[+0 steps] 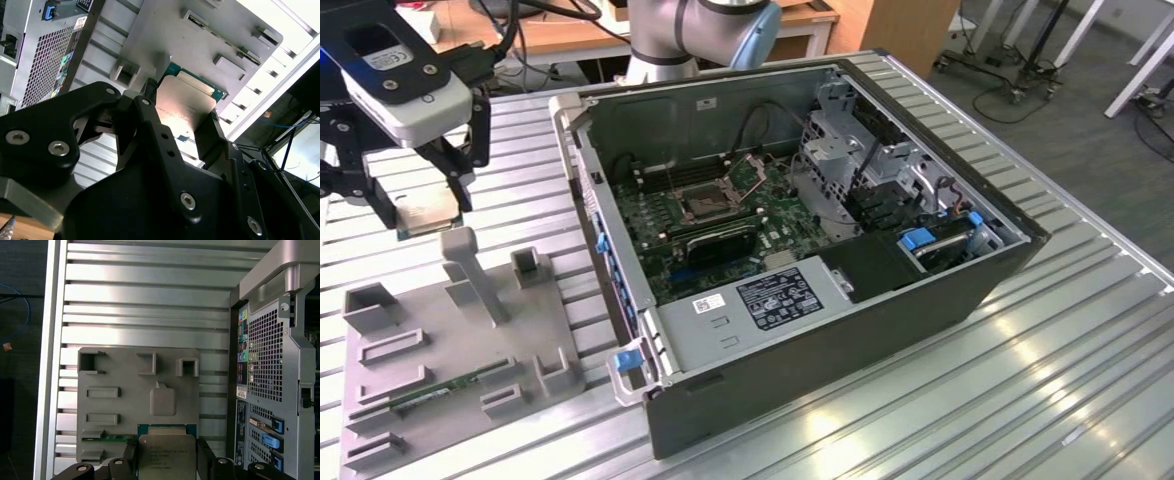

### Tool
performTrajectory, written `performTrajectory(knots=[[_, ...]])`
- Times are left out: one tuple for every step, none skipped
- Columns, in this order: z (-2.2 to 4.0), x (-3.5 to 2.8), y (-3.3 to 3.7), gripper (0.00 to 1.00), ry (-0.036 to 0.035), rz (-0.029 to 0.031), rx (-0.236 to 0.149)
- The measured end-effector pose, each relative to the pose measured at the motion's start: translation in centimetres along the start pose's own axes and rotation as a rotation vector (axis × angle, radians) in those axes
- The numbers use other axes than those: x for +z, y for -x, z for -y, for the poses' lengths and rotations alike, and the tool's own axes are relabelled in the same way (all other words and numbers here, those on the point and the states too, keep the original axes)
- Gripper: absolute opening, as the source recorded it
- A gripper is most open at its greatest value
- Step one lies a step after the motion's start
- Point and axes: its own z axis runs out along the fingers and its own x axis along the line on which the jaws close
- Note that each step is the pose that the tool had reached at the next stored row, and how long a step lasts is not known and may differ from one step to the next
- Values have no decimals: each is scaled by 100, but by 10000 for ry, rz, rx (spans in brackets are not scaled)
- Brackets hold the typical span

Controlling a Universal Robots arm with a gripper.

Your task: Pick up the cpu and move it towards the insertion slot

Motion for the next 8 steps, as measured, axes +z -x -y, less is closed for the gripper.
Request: performTrajectory(knots=[[0, 0, 8, 55, 0, 0, 0], [0, 0, 17, 55, -1, 0, 0], [1, 0, 27, 55, 0, 1, 0], [1, 0, 36, 55, 0, 0, 0], [1, 1, 47, 55, 1, 1, 1], [1, 1, 58, 55, 1, 1, 1], [2, 0, 70, 55, 0, 1, 1], [2, 0, 82, 55, 0, 1, 0]])
